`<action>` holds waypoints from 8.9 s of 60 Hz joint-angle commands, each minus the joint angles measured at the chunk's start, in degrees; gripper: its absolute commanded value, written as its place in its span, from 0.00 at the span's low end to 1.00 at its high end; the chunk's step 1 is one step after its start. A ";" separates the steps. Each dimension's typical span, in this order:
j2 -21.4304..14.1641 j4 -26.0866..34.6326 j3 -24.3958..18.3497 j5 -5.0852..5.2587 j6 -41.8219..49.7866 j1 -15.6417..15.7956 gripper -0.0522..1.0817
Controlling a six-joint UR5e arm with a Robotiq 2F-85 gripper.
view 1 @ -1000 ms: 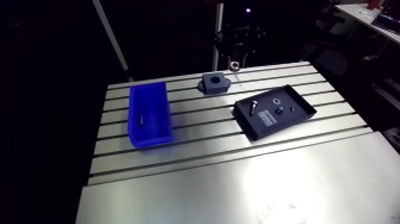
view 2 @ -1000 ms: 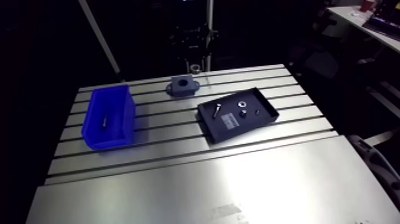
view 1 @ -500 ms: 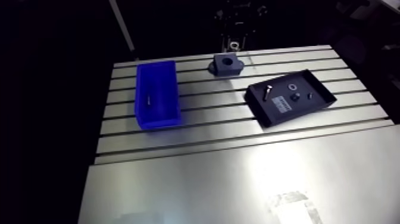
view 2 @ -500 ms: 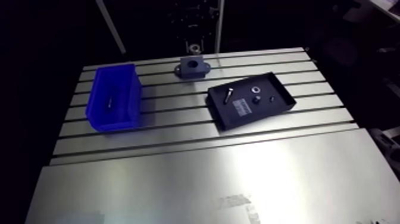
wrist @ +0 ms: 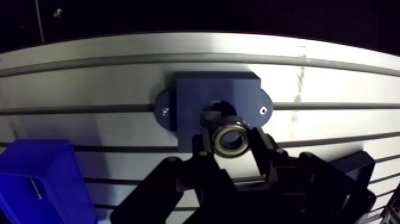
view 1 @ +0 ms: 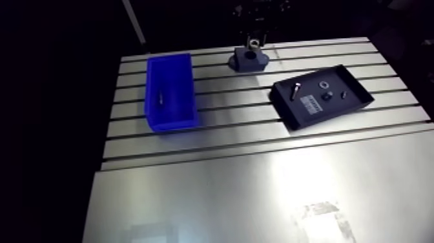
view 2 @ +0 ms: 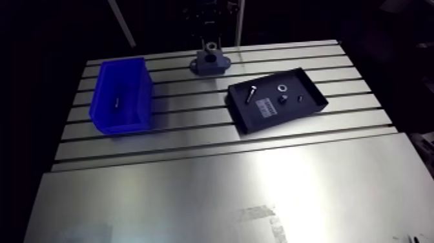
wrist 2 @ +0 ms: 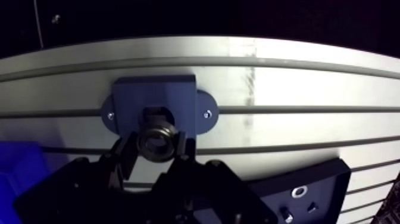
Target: Pick up the bearing and press it into the housing until flush.
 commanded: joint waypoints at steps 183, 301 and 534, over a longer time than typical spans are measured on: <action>2.40 -1.67 0.20 -0.13 -0.89 0.63 0.78; 0.44 -1.59 -0.14 0.14 -0.73 0.71 0.06; 2.31 -0.97 -0.15 1.89 -0.64 0.36 0.99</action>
